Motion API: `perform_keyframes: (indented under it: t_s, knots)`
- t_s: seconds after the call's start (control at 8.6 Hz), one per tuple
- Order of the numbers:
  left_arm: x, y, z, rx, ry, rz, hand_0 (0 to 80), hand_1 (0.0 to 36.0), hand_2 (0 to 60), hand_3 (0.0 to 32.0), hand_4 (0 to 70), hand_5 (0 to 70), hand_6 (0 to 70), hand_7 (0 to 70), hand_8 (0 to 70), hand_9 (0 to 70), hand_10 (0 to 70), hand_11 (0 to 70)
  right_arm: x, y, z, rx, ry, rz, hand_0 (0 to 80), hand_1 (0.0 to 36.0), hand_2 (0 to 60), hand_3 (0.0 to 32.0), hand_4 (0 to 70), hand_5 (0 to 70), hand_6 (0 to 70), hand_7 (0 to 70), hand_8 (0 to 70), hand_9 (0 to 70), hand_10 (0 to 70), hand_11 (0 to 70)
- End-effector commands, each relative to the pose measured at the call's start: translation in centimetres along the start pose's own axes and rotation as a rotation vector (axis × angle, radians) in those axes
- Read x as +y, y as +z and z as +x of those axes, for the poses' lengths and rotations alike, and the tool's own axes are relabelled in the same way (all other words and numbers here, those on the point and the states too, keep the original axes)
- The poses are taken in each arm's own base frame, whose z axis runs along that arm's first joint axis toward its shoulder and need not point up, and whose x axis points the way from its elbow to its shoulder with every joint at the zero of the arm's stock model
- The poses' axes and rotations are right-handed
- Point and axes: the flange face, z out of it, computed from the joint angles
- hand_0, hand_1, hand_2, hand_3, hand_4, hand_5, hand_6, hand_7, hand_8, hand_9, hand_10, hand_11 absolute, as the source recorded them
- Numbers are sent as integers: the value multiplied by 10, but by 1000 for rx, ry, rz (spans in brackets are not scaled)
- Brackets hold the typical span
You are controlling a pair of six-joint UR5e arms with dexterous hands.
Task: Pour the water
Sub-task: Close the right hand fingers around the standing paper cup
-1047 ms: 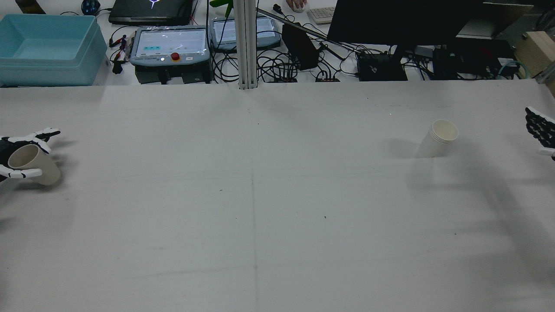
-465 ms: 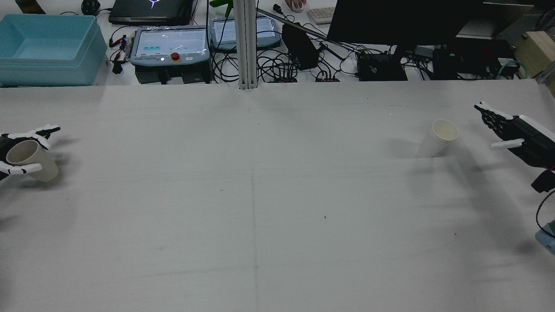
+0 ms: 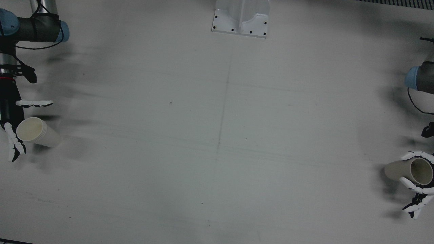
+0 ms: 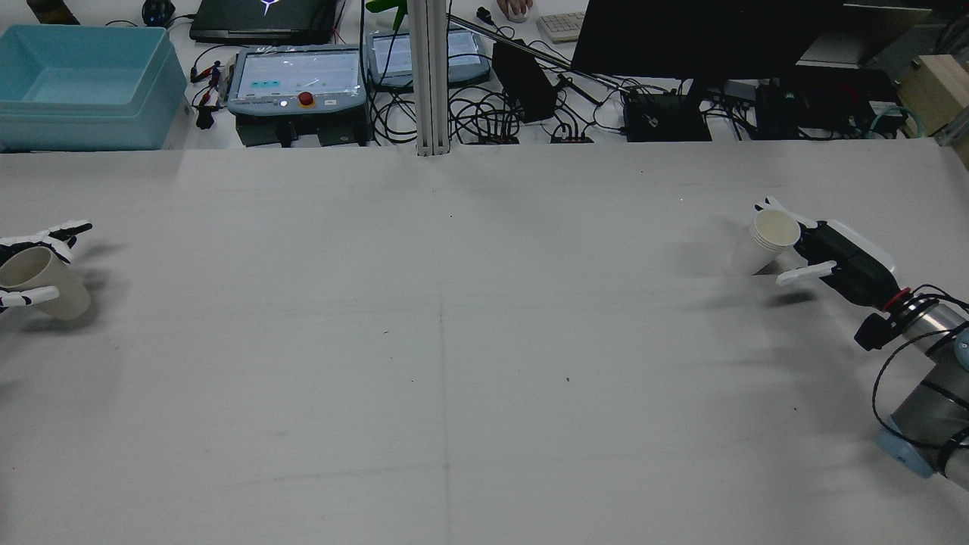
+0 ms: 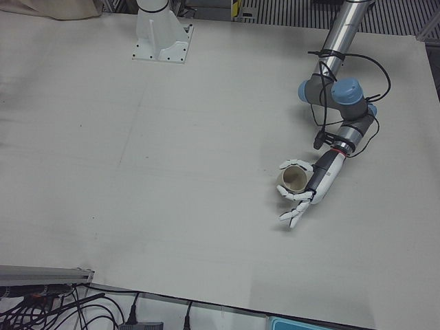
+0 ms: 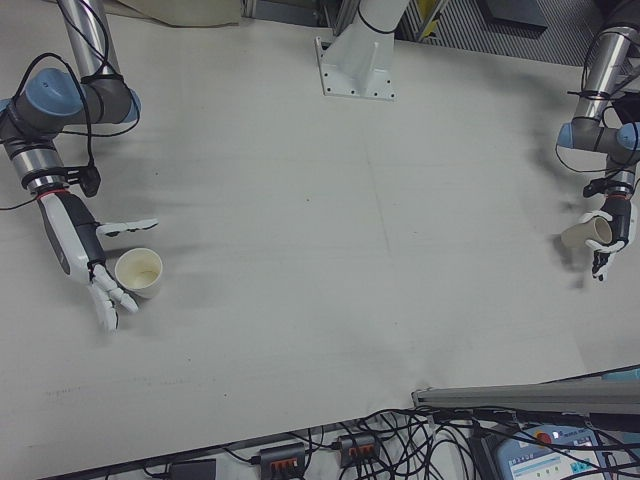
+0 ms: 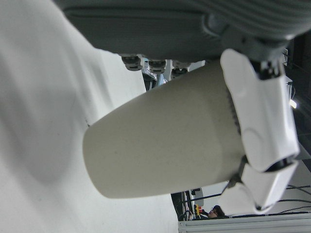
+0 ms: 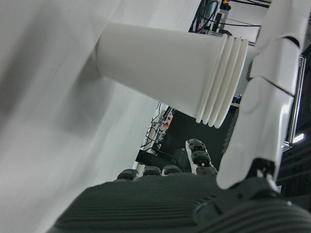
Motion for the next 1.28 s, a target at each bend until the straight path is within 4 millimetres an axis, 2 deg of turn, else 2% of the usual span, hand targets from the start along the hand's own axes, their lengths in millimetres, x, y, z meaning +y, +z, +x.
perform_keyframes:
  t_s: [0.0,0.12,0.23,0.35,0.47,0.58,0.7,0.81,0.93,1.05,1.16]
  knots:
    - [-3,-7,1,3,-8,-1,512,352,600,0,665,700,124,156,30,43,18,43,36,13,1,16,-32,19,553,230,48,0,0,73,0,0,0,0,0,0]
    - [-4,-9,2,6,-8,-3,512,351,600,0,661,700,123,156,30,42,18,43,46,16,-2,23,-39,31,550,232,54,0,0,70,0,0,0,0,0,0]
    - [-7,-16,2,6,-8,-3,512,350,600,0,656,700,121,154,29,42,18,43,54,17,-4,32,-56,45,566,246,67,0,0,95,6,2,0,0,0,0]
    - [-10,-22,2,6,-10,-3,512,348,600,0,652,700,119,152,29,41,18,42,58,17,-6,41,-65,59,597,273,107,0,17,180,55,105,1,7,0,8]
    - [-10,-21,2,7,-10,-5,515,343,600,0,652,700,118,153,29,42,18,42,57,16,-4,47,-66,66,656,312,174,0,42,350,141,273,88,154,49,104]
    - [-9,-21,2,7,-9,-6,517,343,600,0,649,700,119,153,30,43,18,42,53,10,-4,49,-68,74,764,345,282,0,66,553,244,463,273,416,174,287]
    - [-9,-22,3,8,-9,-8,518,341,600,0,647,700,119,153,30,43,18,43,48,3,-5,52,-70,84,800,360,358,0,82,657,297,535,363,523,241,386]
    - [-6,-20,4,11,-10,-16,517,341,600,0,641,700,118,153,30,43,18,43,50,-7,-8,52,-70,81,800,360,377,0,89,689,316,549,393,555,268,424]
    - [7,-17,9,21,-14,-34,519,342,600,0,638,700,117,151,29,42,18,43,71,-18,-23,26,-55,43,800,360,412,0,89,698,317,535,399,559,283,446]
    - [28,-26,15,18,-15,-35,526,345,600,0,637,700,115,150,28,40,17,42,109,-34,-59,-27,-43,1,800,360,408,0,73,653,294,484,382,536,288,452]
    - [58,-26,23,13,-27,-44,528,353,600,0,644,700,119,156,28,40,15,40,142,-45,-112,-71,-37,45,800,360,439,0,69,634,285,462,368,517,280,443]
